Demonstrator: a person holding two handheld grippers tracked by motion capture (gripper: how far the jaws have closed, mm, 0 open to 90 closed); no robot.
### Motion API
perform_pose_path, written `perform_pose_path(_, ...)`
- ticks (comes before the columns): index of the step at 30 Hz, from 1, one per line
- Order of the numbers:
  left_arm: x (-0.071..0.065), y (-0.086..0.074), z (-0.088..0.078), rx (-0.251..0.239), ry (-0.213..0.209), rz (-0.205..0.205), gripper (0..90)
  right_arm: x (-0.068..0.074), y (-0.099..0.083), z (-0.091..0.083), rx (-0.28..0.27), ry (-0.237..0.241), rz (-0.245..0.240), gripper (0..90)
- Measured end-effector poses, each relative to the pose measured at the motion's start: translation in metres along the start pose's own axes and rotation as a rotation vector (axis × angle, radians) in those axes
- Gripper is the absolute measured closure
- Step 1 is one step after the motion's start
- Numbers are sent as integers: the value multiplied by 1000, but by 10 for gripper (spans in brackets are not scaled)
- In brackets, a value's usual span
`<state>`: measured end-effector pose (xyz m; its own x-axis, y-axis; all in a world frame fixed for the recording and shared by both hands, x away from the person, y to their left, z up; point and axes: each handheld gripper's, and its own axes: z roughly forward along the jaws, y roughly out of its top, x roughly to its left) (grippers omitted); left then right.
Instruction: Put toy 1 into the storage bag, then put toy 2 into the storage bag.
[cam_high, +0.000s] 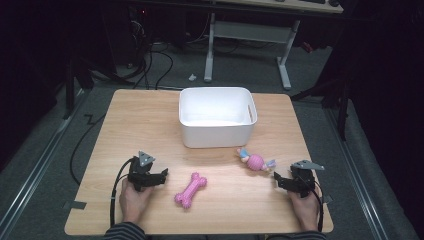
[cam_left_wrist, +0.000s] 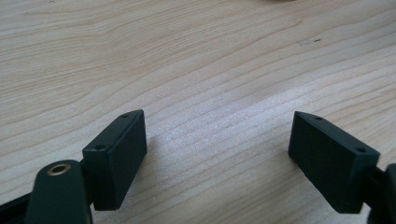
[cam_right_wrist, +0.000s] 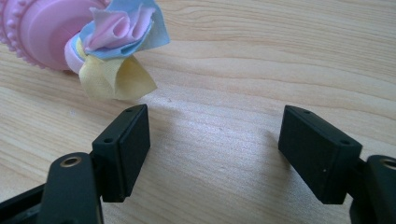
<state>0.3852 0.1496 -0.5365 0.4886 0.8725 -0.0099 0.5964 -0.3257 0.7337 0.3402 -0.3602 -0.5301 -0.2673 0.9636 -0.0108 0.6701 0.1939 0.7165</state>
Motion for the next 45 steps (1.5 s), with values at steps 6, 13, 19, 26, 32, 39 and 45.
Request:
perform_pose_path(6,0,0,0,1,-2,1,196,0,0,0,0,-1,0,253)
perform_pose_path(13,0,1,1,0,-5,3,193,1,-1,-1,0,-4,6,253)
perform_pose_path(19,1,1,1,-1,-14,1,197,0,-1,-1,0,-2,6,254)
perform_pose_path(26,1,1,2,11,-18,15,143,0,0,-1,-1,1,8,254)
perform_pose_path(32,0,7,2,53,-20,11,147,0,0,0,-1,-1,5,254)
perform_pose_path(39,-1,9,-2,46,-21,14,162,-1,0,-1,-3,-1,12,265)
perform_pose_path(45,0,16,-10,22,-14,-8,150,-1,0,-1,-3,-3,10,266)
